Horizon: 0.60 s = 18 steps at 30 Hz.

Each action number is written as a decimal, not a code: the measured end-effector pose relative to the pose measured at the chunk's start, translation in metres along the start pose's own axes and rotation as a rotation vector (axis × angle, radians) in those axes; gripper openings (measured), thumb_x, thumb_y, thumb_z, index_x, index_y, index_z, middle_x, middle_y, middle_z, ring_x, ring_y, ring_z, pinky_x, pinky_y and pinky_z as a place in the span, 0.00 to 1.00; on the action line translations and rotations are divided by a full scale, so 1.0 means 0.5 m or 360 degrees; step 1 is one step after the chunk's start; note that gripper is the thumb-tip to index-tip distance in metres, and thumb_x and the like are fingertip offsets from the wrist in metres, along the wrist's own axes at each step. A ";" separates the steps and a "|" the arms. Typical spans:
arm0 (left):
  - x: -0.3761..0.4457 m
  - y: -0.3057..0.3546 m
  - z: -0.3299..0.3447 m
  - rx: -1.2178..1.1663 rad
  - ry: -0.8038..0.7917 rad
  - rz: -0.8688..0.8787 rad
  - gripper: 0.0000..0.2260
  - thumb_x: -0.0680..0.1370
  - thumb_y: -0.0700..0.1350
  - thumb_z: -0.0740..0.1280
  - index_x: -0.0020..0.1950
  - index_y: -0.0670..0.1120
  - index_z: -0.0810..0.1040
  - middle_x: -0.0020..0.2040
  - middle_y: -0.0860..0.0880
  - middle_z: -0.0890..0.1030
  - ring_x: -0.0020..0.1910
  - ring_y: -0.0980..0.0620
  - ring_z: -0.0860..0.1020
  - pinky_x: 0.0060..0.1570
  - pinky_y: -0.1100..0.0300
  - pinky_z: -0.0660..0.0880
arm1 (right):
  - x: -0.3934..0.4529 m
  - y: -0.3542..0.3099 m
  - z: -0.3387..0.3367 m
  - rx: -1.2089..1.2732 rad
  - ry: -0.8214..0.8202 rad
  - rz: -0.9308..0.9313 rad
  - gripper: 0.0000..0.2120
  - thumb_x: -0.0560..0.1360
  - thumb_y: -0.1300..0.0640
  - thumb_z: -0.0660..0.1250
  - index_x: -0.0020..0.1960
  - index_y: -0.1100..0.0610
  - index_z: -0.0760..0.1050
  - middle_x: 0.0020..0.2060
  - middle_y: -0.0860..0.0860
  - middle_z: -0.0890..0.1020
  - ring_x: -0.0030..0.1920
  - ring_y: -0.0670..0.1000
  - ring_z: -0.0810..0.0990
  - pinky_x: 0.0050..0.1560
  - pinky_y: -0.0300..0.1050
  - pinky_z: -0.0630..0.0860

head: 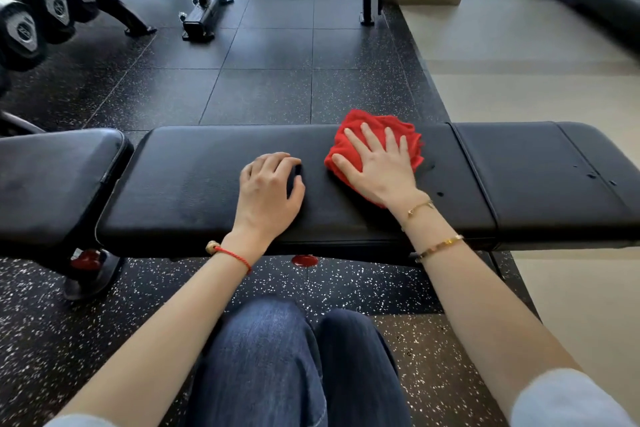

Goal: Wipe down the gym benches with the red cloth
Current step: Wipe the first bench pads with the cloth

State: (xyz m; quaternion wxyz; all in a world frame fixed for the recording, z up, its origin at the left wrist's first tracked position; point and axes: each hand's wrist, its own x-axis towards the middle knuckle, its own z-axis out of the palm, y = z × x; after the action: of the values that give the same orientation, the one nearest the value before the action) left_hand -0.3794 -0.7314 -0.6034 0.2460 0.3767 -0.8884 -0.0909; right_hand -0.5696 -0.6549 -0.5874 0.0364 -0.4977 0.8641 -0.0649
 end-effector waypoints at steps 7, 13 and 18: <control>0.000 -0.007 0.001 -0.0050 0.0019 0.0002 0.13 0.77 0.42 0.65 0.61 0.47 0.80 0.62 0.49 0.80 0.64 0.47 0.75 0.66 0.49 0.67 | -0.138 0.003 0.007 0.0073 0.0088 -0.0378 0.33 0.76 0.30 0.48 0.78 0.39 0.54 0.79 0.45 0.56 0.79 0.59 0.50 0.78 0.57 0.44; -0.005 0.000 0.003 -0.0046 0.0020 -0.0009 0.13 0.77 0.41 0.64 0.61 0.46 0.80 0.62 0.48 0.79 0.65 0.45 0.74 0.67 0.48 0.66 | -0.080 0.143 -0.020 0.0006 0.0045 0.0024 0.32 0.77 0.30 0.49 0.78 0.40 0.54 0.79 0.46 0.54 0.78 0.60 0.50 0.78 0.58 0.44; -0.004 0.011 0.002 -0.0002 0.0025 -0.0016 0.13 0.76 0.40 0.64 0.60 0.45 0.79 0.61 0.48 0.80 0.64 0.45 0.75 0.66 0.48 0.66 | 0.034 0.112 -0.029 -0.0013 -0.0086 0.0119 0.33 0.77 0.29 0.47 0.79 0.40 0.49 0.80 0.47 0.49 0.79 0.62 0.46 0.77 0.60 0.41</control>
State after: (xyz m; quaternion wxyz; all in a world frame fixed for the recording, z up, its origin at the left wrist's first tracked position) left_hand -0.3819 -0.7262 -0.6030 0.2527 0.3816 -0.8846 -0.0898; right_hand -0.6279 -0.6406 -0.5814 0.0602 -0.4667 0.8811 -0.0463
